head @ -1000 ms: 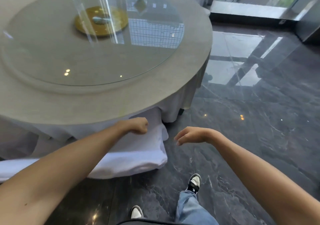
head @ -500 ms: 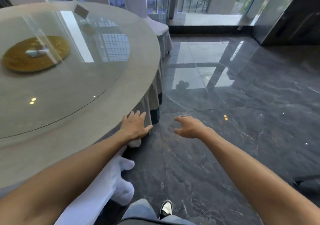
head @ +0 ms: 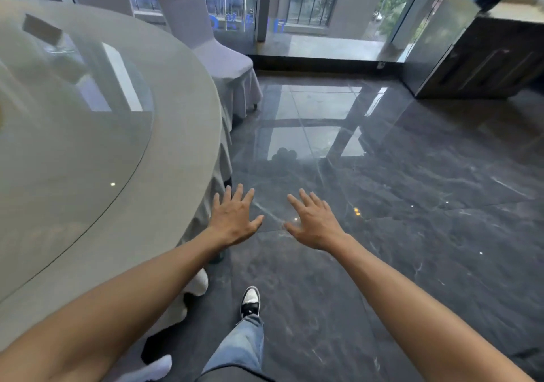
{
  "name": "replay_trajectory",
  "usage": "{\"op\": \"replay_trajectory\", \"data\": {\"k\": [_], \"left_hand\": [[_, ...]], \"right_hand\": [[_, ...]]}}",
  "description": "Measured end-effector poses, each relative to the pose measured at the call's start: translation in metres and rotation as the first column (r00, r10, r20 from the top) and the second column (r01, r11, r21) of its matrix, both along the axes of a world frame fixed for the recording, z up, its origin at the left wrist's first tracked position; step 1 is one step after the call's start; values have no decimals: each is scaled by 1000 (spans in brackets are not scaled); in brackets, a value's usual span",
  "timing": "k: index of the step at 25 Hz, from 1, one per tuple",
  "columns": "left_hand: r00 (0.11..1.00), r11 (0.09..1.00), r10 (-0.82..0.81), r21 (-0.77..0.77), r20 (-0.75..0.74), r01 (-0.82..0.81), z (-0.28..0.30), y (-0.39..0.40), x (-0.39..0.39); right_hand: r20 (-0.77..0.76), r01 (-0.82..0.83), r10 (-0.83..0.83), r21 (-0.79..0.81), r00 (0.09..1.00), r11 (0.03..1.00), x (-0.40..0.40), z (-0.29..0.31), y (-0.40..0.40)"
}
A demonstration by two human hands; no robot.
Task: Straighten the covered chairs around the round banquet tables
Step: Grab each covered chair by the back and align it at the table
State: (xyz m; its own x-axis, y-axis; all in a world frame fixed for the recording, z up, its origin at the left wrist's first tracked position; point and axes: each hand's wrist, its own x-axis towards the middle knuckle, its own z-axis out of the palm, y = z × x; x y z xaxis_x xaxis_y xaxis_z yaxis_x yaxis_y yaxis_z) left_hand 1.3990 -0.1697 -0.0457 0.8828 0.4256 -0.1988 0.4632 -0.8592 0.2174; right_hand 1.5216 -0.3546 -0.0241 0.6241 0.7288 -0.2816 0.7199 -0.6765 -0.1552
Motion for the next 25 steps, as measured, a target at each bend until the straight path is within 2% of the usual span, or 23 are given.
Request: {"op": "replay_trajectory", "data": {"k": [6,13,19,25], "left_hand": [[996,999,-7,-46,-87,3,7,93,168],[980,999,18,-40,-197,-26,-4,195,343],[959,973,170,-114,-225,-199,4,303,530],[931,933,266,-175,-249,-313,27,404,669]], "right_hand": [[-49,-20,17,-54,999,998,172,12,92],[-86,-94,87,-83,992,992,362,-9,199],[-144,-238,218,-135,965,962,576,-14,323],[-216,-373,330,-205,919,905,731,8,442]]}}
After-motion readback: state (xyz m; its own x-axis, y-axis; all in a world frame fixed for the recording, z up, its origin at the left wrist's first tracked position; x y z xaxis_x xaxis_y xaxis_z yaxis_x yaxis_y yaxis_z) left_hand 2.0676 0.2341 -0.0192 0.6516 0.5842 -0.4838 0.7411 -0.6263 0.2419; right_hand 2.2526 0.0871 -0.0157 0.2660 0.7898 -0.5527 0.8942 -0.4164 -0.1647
